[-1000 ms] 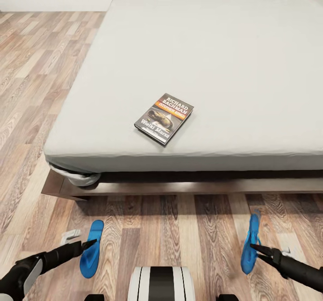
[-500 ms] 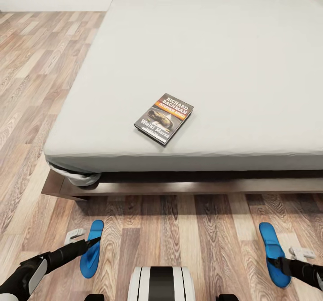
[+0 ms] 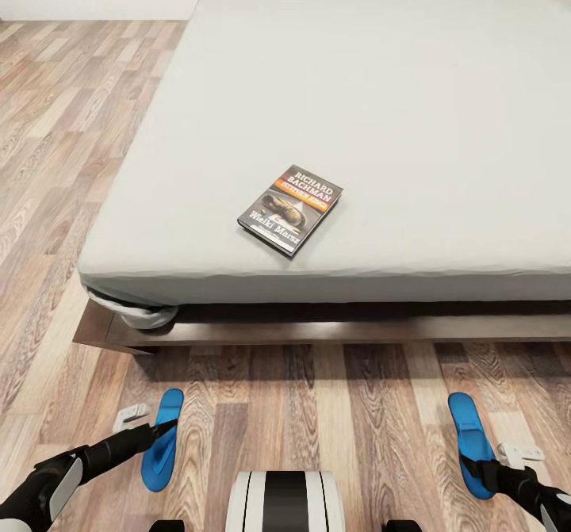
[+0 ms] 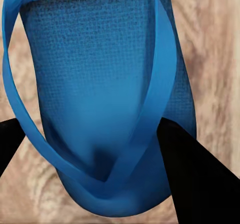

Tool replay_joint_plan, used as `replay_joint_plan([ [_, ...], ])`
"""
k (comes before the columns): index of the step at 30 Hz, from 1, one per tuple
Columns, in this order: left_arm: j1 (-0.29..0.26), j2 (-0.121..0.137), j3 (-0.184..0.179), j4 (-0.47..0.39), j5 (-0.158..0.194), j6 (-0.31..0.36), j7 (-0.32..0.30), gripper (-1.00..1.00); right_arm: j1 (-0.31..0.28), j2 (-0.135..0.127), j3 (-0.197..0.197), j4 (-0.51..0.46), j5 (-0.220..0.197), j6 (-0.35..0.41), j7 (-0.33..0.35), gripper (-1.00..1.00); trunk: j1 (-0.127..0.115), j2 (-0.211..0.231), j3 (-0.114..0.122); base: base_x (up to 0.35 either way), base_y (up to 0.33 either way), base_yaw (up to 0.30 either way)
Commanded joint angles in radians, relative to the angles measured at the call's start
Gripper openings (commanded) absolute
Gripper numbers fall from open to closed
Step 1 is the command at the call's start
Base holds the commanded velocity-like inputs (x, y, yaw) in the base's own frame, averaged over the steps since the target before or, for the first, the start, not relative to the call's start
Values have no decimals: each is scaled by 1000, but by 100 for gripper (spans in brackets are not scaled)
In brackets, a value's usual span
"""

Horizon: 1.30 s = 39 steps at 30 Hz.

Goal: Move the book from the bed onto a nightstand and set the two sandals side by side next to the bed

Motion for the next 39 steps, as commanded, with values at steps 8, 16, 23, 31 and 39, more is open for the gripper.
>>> replay_joint_plan([
  [8,0,0,2,2,8,10,0,100,-1,1,-10,-2,7,7,8,-100,0,0,-1,0,217,0],
  [16,0,0,2,3,8,10,-1,100,-1,1,-11,-2,7,7,8,-100,0,0,-1,0,291,0],
  [23,0,0,2,6,8,10,-1,100,-1,1,-10,-2,7,7,8,-100,0,0,-1,0,293,0],
  [31,0,0,2,29,7,7,-2,100,-1,2,-11,-2,7,-35,7,-100,0,0,-1,0,293,0],
  [39,0,-2,2,31,6,7,0,100,0,8,-9,-2,7,-98,-189,-100,0,0,-1,0,293,0],
])
